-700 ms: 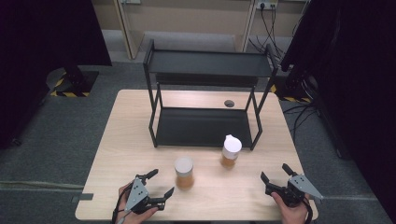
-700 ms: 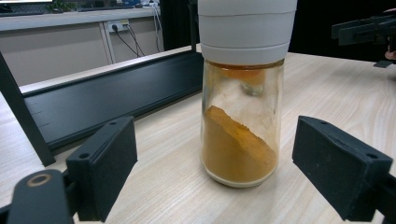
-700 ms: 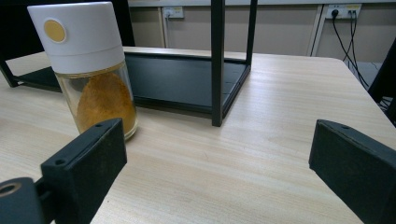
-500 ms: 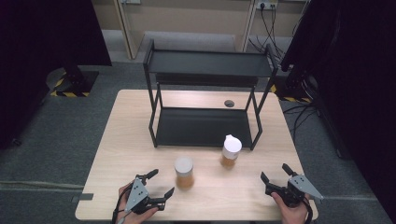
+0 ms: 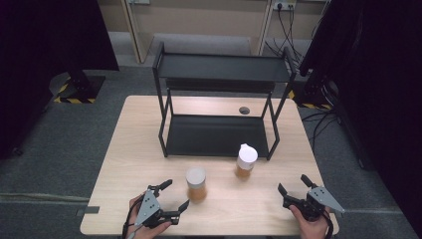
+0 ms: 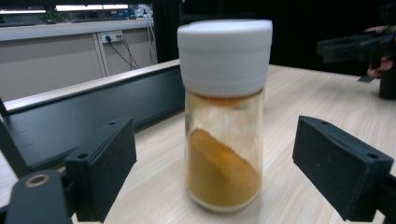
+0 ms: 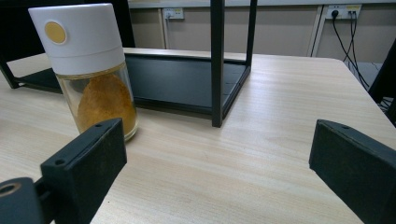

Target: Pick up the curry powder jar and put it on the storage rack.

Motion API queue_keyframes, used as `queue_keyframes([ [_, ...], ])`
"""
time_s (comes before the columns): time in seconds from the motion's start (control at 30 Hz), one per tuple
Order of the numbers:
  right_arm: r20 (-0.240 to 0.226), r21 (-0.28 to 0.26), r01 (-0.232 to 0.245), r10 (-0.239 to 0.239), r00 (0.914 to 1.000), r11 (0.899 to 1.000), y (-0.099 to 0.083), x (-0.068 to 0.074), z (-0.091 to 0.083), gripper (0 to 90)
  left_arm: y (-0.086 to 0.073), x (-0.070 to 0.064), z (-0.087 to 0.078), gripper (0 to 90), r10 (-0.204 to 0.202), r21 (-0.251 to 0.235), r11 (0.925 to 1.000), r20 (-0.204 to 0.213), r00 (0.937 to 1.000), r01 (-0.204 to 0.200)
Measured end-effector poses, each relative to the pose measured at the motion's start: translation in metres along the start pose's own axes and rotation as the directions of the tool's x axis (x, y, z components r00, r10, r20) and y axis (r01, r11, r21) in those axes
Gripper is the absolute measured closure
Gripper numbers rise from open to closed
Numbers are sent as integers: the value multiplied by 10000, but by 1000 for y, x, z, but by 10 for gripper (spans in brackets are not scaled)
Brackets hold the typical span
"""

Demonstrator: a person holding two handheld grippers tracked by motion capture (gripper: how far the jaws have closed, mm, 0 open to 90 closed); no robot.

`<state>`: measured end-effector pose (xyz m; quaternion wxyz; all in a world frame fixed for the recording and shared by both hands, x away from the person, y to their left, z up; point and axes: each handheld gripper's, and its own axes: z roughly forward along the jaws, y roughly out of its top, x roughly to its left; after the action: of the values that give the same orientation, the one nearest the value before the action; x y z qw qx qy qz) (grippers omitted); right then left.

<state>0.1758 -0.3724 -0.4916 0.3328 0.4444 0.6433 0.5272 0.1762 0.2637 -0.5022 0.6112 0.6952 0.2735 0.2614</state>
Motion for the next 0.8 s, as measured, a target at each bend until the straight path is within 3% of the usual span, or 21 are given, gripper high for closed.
queue_keyframes([
  [0.17, -8, 3, 22, -22, 10000, 10000, 0, 0, 0, 44, 6, 2, 4, 131, 23, 29, 10000, 241, 9997, -23],
  [0.8, -38, -1, -57, 57, 10000, 10000, 0, -1, 0, 44, 31, 11, 38, 143, 293, -40, 9996, 518, 9982, -292],
])
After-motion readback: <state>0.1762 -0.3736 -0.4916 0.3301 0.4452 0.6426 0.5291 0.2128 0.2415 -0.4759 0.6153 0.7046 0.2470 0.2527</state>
